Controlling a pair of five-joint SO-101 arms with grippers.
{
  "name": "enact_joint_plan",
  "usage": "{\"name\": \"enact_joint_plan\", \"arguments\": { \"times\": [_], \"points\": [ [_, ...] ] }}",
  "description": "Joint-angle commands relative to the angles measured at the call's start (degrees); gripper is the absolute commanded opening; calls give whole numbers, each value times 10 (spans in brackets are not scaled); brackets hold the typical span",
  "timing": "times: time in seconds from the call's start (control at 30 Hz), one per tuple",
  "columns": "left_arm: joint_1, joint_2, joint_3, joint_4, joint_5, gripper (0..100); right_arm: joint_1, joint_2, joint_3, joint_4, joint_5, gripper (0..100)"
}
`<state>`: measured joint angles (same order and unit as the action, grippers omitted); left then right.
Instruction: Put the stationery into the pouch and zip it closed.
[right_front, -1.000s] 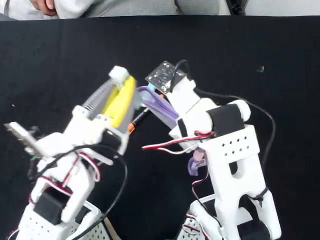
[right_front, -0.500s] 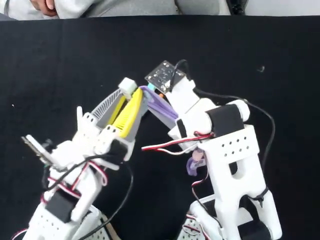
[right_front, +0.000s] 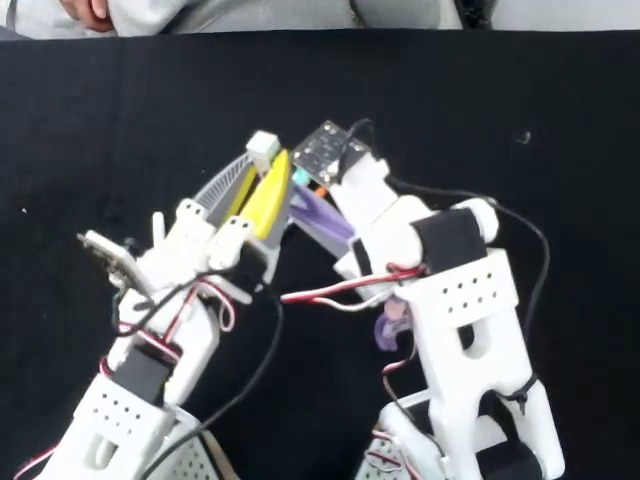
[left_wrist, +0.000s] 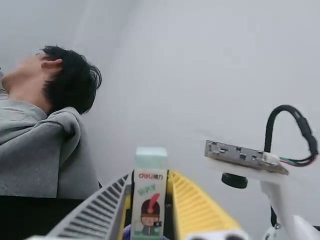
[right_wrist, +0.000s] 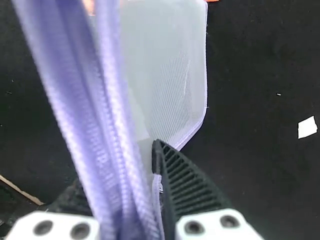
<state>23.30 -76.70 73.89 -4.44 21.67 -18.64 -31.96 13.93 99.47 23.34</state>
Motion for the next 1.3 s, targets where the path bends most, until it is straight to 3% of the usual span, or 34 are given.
{"name": "enact_joint_plan", "arguments": {
  "times": [0.0, 0.4, 0.7, 1.0, 1.1, 1.27],
  "points": [
    [-9, 41, -32, -8, 19, 28, -7, -6, -21, 18, -5, 11],
    [-7, 111, -32, -11, 18, 29, -4, -6, -25, 18, -36, 11],
    [-5, 196, 10, -140, 1, 29, -3, -6, -32, 18, -51, 11],
    [-7, 241, 0, -138, -18, 30, 37, -5, -78, 18, -72, 11],
    [-7, 240, 2, -135, -15, 84, 37, -5, -73, 18, -73, 11],
    [-5, 235, -36, -36, -13, 139, 37, -5, -73, 18, -73, 11]
  ]
}}
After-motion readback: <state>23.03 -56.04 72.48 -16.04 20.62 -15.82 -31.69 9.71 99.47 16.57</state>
